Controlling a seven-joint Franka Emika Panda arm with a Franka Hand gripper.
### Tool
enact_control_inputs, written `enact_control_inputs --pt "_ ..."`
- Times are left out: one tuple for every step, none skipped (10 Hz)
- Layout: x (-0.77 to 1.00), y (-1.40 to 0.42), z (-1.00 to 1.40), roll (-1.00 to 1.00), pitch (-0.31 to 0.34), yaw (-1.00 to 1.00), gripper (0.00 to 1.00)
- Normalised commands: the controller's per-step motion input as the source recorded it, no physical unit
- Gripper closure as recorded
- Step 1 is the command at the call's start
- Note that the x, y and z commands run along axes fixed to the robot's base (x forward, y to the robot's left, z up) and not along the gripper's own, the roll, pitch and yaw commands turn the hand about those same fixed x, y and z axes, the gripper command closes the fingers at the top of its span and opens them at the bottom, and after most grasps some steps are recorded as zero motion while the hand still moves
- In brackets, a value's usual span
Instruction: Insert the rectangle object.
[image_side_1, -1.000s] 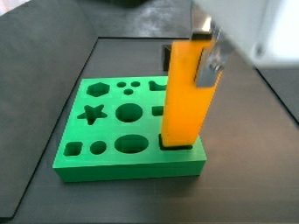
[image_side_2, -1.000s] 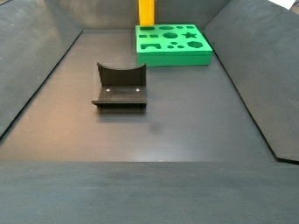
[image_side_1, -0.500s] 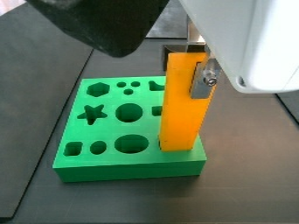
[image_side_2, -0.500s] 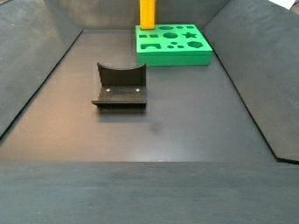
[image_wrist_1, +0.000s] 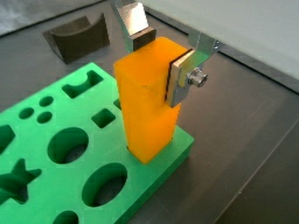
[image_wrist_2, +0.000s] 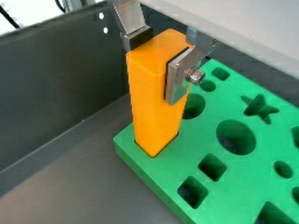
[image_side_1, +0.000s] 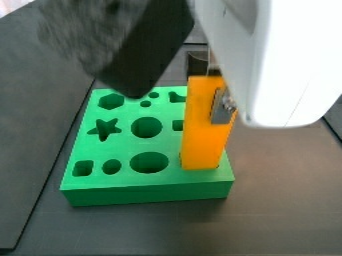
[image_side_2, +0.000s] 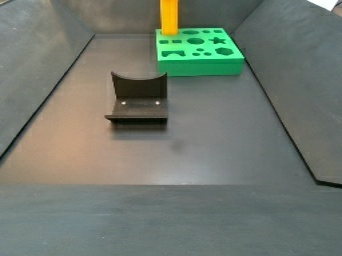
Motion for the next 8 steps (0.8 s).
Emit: enact_control_inputs --pt "0.0 0.0 -0.39 -0.11 -0.204 0.0 1.0" --pt "0.0 0.0 -0.4 -0.09 -0.229 0.0 1.0" --pt "0.0 0.0 -0.39 -0.03 -0.204 0.0 1.0" --pt "0.0 0.0 -0.39 0.0 -0.226 0.0 1.0" --pt "0.0 0.0 -0.43 0.0 -0.199 0.0 1.0" --pt "0.0 0.0 -0.41 0.0 -0.141 -0.01 1.0" --pt "-0.06 0.0 -0.25 0.0 -0.103 -0.21 1.0" --pt "0.0 0.03 -0.09 0.0 -0.1 -0.07 1.0"
